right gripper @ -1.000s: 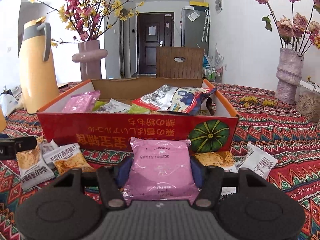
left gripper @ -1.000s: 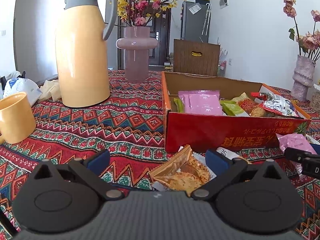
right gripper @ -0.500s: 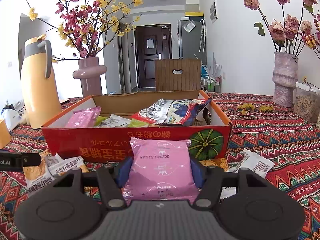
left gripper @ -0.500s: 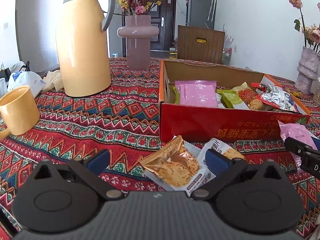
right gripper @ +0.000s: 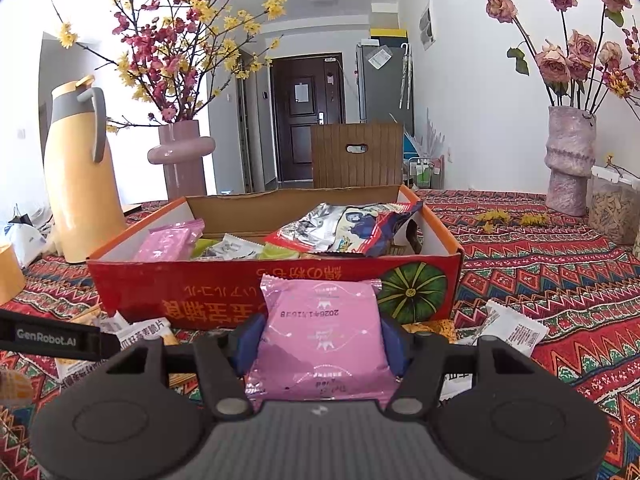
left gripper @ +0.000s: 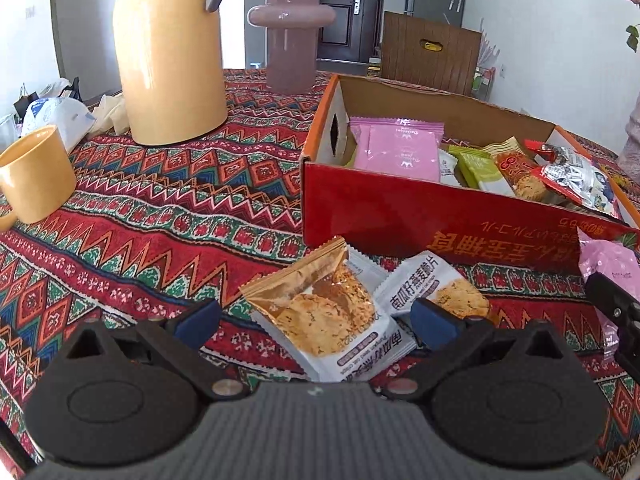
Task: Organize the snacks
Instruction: 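Grasp a white snack packet from the pile with the left gripper, then carry both packets over the box and open both grippers to drop them, then withdraw both grippers from the box back toward the snack pile, then grasp a white printed packet from the table with the right gripper, then grasp a white snack packet beside the box with the left gripper, then carry both white packets over the box and open both grippers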
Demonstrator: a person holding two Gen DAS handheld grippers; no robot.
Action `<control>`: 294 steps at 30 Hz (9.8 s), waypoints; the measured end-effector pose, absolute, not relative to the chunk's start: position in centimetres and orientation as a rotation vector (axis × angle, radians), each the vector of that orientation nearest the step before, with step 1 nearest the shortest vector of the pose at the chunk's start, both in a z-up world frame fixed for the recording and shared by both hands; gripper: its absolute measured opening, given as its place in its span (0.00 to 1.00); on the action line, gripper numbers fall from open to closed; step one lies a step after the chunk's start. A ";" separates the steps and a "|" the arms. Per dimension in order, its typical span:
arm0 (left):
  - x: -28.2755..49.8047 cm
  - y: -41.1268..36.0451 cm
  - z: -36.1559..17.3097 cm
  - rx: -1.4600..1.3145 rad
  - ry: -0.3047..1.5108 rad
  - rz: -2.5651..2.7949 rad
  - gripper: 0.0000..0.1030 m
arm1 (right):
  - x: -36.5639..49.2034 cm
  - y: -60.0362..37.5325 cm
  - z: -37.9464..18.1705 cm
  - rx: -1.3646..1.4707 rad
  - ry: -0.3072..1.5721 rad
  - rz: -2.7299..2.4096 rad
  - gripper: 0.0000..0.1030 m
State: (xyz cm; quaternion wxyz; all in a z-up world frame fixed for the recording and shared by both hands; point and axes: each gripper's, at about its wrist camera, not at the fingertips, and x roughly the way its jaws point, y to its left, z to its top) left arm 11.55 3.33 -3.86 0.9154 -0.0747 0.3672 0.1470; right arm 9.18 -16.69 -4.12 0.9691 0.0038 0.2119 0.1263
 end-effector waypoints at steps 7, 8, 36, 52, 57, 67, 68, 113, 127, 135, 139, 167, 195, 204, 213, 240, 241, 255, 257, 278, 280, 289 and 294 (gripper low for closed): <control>10.9 4.7 -4.7 -0.171 0.776 0.321 0.92 | 9.0 -16.9 -4.1 0.018 0.420 0.262 0.59; 10.8 4.8 -4.8 -0.173 0.780 0.312 0.88 | 9.0 -16.9 -4.1 0.019 0.419 0.263 0.59; 7.4 5.1 -3.1 -0.100 0.691 0.174 0.17 | 8.9 -17.3 -4.1 0.028 0.412 0.246 0.59; 7.3 4.0 -0.5 -0.089 0.627 0.104 0.17 | 7.4 -17.8 -3.5 0.003 0.476 0.275 0.71; 7.2 4.1 -0.3 -0.083 0.629 0.092 0.17 | 6.5 -18.1 -5.0 -0.077 0.578 0.306 0.70; 7.3 3.8 0.6 -0.082 0.623 0.068 0.17 | 9.5 -17.1 -5.6 -0.121 0.675 0.327 0.66; 7.3 3.8 0.7 -0.081 0.623 0.065 0.17 | 9.6 -17.0 -5.5 -0.120 0.679 0.335 0.59; 21.7 3.0 1.2 -0.077 0.552 0.043 0.17 | 22.4 -14.3 0.9 -0.011 0.427 0.321 0.59; 19.9 3.7 2.2 -0.091 0.421 0.080 1.00 | 22.1 -15.9 0.9 0.051 0.398 0.317 0.99; 18.7 3.4 3.3 -0.087 0.400 0.102 1.00 | 20.8 -16.2 2.2 0.047 0.361 0.302 1.00; 17.5 3.1 4.0 -0.066 0.384 0.104 1.00 | 19.5 -16.8 2.7 0.048 0.356 0.301 1.00; 12.2 4.9 -2.3 -0.050 0.587 0.141 1.00 | 13.2 -26.0 -2.9 -0.052 0.557 0.139 1.00; 12.6 6.0 -3.9 -0.116 0.600 0.143 1.00 | 18.2 -28.3 -6.1 0.018 0.743 -0.025 1.00; 12.5 6.0 -3.9 -0.118 0.597 0.148 1.00 | 18.1 -28.8 -6.0 0.013 0.753 -0.011 1.00; 12.5 6.1 -4.0 -0.117 0.601 0.153 1.00 | 16.8 -27.7 -5.1 0.008 0.720 0.033 0.42; 12.7 4.7 -5.2 0.097 0.770 0.073 0.99 | 12.7 -26.2 -4.9 0.074 0.544 0.032 0.39; 12.9 4.6 -5.3 0.096 0.778 0.071 0.98 | 12.7 -26.2 -4.9 0.076 0.544 0.032 0.39; 13.3 4.3 -4.8 0.014 0.773 -0.029 0.48 | 12.6 -26.3 -5.1 0.092 0.544 0.038 0.39; 13.1 4.4 -4.8 0.008 0.770 -0.023 0.48 | 12.6 -26.3 -5.1 0.092 0.543 0.038 0.39; 11.7 4.4 -3.8 -0.015 0.734 -0.008 0.57 | 11.7 -26.2 -4.5 0.095 0.521 0.051 0.39; 12.0 4.0 -4.1 -0.006 0.746 -0.007 0.57 | 11.6 -26.2 -4.5 0.096 0.522 0.052 0.39; 11.7 2.8 -4.9 0.055 0.738 -0.015 0.43 | 11.2 -26.1 -4.3 0.099 0.520 0.060 0.39; 11.2 3.3 -4.7 0.032 0.732 -0.005 0.39 | 10.8 -25.9 -4.1 0.098 0.511 0.068 0.39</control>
